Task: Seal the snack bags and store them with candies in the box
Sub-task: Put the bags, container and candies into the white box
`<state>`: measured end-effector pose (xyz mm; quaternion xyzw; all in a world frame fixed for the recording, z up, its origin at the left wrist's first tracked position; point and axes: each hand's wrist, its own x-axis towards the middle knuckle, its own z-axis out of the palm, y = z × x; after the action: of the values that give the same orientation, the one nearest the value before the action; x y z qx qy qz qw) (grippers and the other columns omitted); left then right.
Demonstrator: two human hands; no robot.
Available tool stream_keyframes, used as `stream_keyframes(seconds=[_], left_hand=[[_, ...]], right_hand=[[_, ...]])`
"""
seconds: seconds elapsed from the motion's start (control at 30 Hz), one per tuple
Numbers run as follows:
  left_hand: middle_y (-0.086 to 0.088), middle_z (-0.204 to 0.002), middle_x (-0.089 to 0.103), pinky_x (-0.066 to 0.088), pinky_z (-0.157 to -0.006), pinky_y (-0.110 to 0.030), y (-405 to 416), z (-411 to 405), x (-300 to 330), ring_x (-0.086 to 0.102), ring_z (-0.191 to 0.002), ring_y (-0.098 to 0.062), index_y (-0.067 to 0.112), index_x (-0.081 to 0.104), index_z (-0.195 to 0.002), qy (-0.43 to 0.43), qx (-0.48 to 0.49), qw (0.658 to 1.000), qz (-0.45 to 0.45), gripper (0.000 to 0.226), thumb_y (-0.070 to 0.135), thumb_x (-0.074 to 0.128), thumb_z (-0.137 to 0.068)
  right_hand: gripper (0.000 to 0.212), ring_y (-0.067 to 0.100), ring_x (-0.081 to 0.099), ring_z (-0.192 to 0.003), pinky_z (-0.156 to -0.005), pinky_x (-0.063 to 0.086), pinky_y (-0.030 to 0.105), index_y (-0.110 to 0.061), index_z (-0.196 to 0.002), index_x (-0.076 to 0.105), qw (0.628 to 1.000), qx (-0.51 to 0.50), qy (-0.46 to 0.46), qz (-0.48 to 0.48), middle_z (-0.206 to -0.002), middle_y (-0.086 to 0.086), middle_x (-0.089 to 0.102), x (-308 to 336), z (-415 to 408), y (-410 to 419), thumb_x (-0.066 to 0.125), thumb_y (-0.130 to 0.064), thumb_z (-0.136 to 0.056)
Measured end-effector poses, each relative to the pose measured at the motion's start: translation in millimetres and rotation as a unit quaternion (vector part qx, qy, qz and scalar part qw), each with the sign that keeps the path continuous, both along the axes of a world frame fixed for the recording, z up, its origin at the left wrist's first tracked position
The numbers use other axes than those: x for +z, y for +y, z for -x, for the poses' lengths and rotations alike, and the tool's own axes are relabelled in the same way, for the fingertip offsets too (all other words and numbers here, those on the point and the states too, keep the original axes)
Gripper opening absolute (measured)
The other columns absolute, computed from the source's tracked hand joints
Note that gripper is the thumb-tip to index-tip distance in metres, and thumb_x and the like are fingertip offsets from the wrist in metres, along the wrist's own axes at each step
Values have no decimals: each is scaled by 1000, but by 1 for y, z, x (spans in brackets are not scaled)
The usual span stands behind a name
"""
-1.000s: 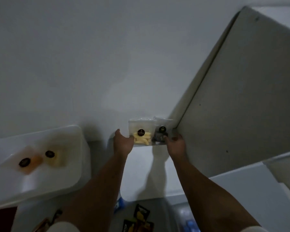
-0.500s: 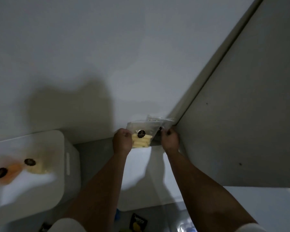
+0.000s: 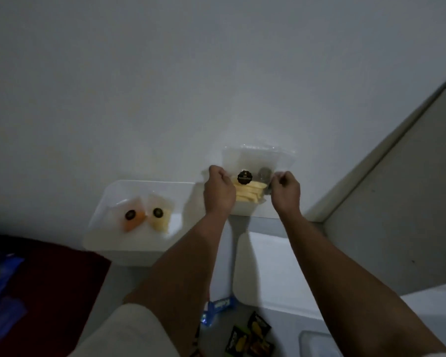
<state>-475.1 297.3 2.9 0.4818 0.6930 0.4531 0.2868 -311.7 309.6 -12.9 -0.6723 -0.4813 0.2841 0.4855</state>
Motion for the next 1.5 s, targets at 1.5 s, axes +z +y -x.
stream_keyframes(seconds=[1.5], left_hand=[[-15,-131,62,48,-94,-39,-35,216,-43,60,-119,-39,8,52,-135,-34,195,961,191,47,26,60,-92]], right_hand=[[41,24,64,-122,-104,45,27,-7,-131,68,969,152,-59,183,-132,11,69,-32,211,-43,66,-23,-92]])
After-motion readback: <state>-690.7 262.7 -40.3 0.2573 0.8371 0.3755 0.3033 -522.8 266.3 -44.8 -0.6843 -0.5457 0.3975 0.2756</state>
